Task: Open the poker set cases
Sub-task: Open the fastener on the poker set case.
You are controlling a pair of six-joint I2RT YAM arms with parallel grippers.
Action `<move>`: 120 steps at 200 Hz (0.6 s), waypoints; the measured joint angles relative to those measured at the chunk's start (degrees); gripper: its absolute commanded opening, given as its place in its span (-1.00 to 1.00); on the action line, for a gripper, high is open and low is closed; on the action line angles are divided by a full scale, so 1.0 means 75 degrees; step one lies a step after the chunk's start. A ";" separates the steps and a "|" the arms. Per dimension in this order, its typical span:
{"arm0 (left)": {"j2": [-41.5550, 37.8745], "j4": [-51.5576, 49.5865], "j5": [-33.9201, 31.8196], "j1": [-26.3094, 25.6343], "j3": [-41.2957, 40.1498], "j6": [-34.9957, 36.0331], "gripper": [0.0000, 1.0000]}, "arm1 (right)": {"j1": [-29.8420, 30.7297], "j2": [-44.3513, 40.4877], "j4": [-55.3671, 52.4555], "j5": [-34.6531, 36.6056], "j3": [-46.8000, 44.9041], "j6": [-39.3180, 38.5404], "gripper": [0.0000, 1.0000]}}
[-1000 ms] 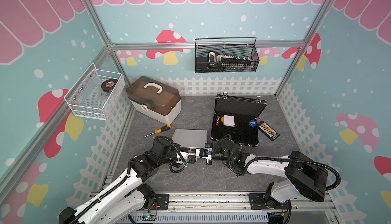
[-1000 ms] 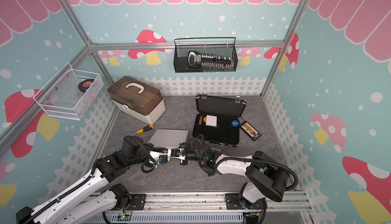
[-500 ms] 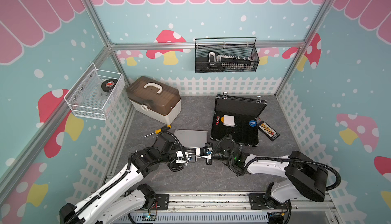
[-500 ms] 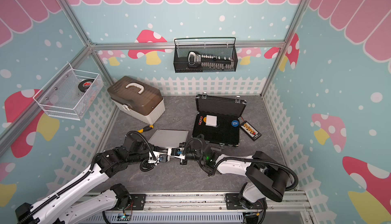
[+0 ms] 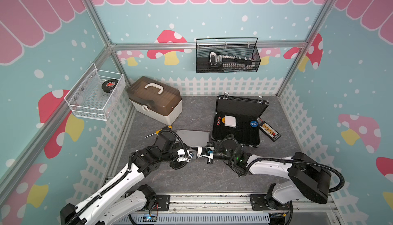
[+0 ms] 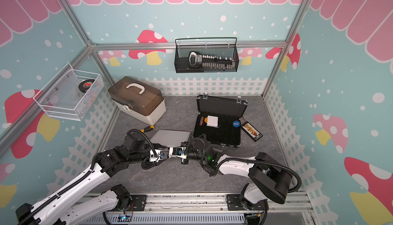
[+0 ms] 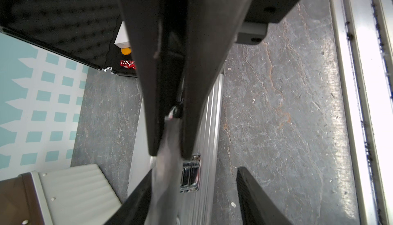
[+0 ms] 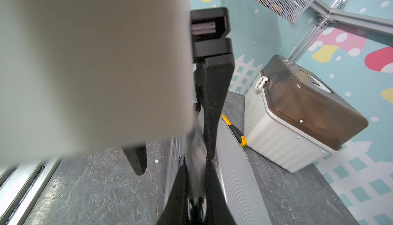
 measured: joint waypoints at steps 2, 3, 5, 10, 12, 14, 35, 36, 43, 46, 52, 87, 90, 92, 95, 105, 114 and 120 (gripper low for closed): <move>-0.0003 0.0003 0.0012 0.0003 0.0000 -0.0023 0.13 | 0.0000 0.0000 0.0000 0.0000 0.0000 -0.0009 -1.00; -0.0003 0.0006 0.0015 0.0003 -0.0003 -0.0035 0.13 | 0.0000 0.0000 0.0000 0.0000 0.0000 -0.0017 -1.00; 0.0000 0.0009 0.0026 0.0009 -0.0003 -0.0055 0.13 | 0.0000 0.0000 0.0000 0.0000 0.0000 -0.0029 -1.00; 0.0003 0.0015 0.0050 0.0020 0.0000 -0.0096 0.13 | 0.0000 0.0000 -0.0003 0.0000 0.0000 -0.0050 -1.00; 0.0006 0.0015 0.0055 0.0026 -0.0003 -0.0117 0.13 | 0.0000 0.0000 -0.0003 0.0000 0.0000 -0.0055 -1.00; 0.0009 0.0017 0.0064 0.0029 0.0000 -0.0131 0.13 | 0.0000 0.0000 -0.0003 0.0003 0.0000 -0.0058 -1.00; 0.0082 0.0026 0.0108 0.0038 0.0000 -0.0227 0.13 | -0.0003 0.0000 -0.0020 -0.0003 0.0000 -0.0099 -1.00; 0.0087 0.0026 0.0111 0.0041 0.0000 -0.0227 0.13 | -0.0003 0.0000 -0.0023 -0.0006 0.0000 -0.0096 -1.00; 0.0125 0.0029 0.0111 0.0041 0.0000 -0.0224 0.13 | -0.0012 0.0000 -0.0038 -0.0009 0.0000 -0.0090 -1.00; 0.0143 0.0032 0.0108 0.0041 0.0000 -0.0221 0.13 | -0.0012 0.0000 -0.0047 -0.0017 0.0000 -0.0087 -1.00; 0.0175 0.0038 0.0105 0.0041 0.0000 -0.0216 0.13 | -0.0017 0.0000 -0.0061 -0.0029 0.0000 -0.0079 -1.00; 0.0259 0.0052 0.0064 0.0047 0.0000 -0.0210 0.14 | -0.0058 0.0000 -0.0122 -0.0082 0.0000 -0.0050 -1.00; 0.0259 0.0055 0.0058 0.0047 0.0000 -0.0210 0.14 | -0.0058 0.0000 -0.0122 -0.0082 0.0000 -0.0050 -1.00; 0.0259 0.0058 0.0050 0.0047 0.0000 -0.0210 0.14 | -0.0058 0.0000 -0.0122 -0.0082 0.0000 -0.0050 -1.00; 0.0259 0.0058 0.0047 0.0047 0.0000 -0.0210 0.14 | -0.0058 0.0000 -0.0122 -0.0085 0.0000 -0.0050 -1.00; 0.0248 0.0067 0.0038 0.0047 0.0000 -0.0216 0.15 | -0.0058 0.0000 -0.0122 -0.0082 0.0000 -0.0050 -1.00; 0.0224 0.0085 0.0032 0.0044 0.0000 -0.0221 0.16 | -0.0061 0.0000 -0.0119 -0.0073 0.0000 -0.0050 -1.00; 0.0198 0.0093 0.0017 0.0044 0.0000 -0.0239 0.17 | -0.0058 0.0000 -0.0117 -0.0064 0.0000 -0.0050 -1.00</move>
